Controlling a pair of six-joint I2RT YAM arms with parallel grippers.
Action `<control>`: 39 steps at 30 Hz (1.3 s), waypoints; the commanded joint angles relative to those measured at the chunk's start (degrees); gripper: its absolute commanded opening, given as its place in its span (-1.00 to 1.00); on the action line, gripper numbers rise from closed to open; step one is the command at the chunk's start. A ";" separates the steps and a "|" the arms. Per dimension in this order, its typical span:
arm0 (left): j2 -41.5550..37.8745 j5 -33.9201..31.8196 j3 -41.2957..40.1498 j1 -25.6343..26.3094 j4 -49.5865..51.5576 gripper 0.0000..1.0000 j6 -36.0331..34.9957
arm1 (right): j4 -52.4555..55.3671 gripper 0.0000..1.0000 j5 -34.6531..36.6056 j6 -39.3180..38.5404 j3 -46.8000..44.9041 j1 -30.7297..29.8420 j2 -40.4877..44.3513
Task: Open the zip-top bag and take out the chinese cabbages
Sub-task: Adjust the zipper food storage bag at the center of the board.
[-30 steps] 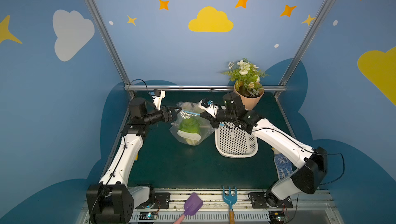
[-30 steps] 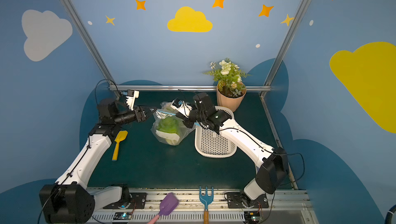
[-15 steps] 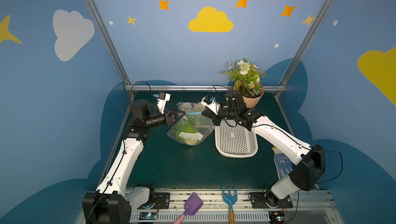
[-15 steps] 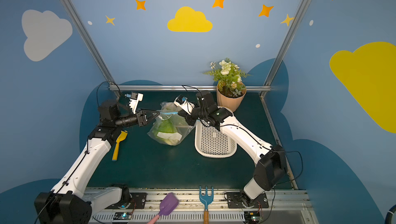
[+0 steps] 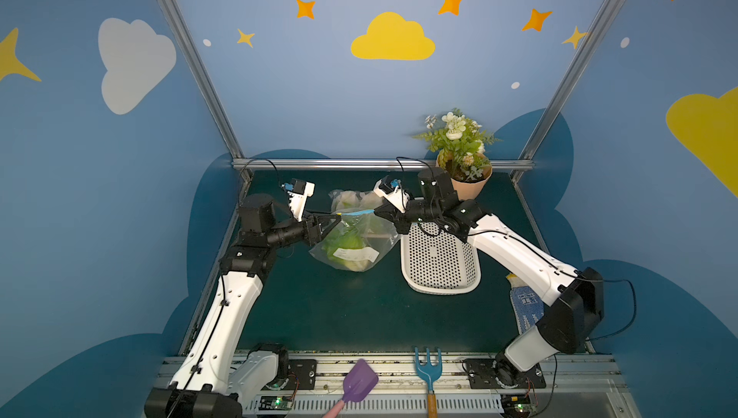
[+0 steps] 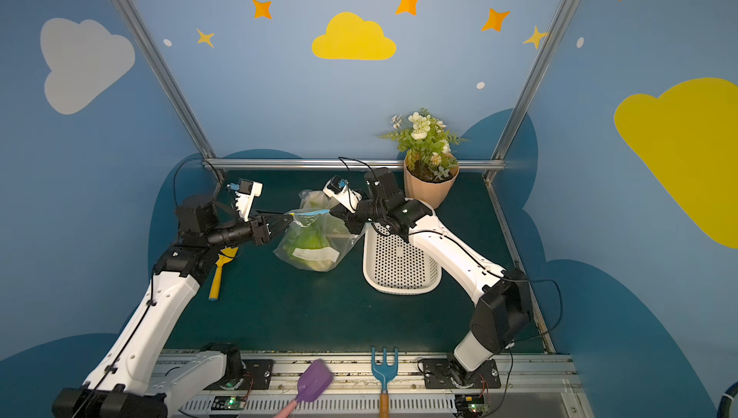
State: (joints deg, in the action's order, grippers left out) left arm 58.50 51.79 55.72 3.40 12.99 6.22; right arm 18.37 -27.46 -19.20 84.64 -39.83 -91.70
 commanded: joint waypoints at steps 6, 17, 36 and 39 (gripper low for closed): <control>-1.26 -0.81 -0.77 0.17 1.66 -0.29 -2.48 | 1.92 -0.96 -1.70 1.25 2.62 0.37 -0.83; -3.17 -2.13 -1.06 0.12 2.82 -0.46 -4.04 | 2.96 -0.96 -2.60 1.25 2.92 0.38 -1.02; -4.29 0.32 -0.62 0.12 4.10 -0.67 -4.92 | 5.82 -0.90 -8.16 0.49 3.59 0.11 -2.32; -4.51 1.02 -0.62 0.12 4.23 -0.70 -5.08 | 6.45 -0.79 -9.08 0.12 3.92 0.02 -2.61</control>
State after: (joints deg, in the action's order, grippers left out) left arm 54.89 50.72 54.83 3.40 16.82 2.17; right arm 22.74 -34.02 -18.59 86.39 -39.68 -93.54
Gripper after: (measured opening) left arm 0.158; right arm 0.085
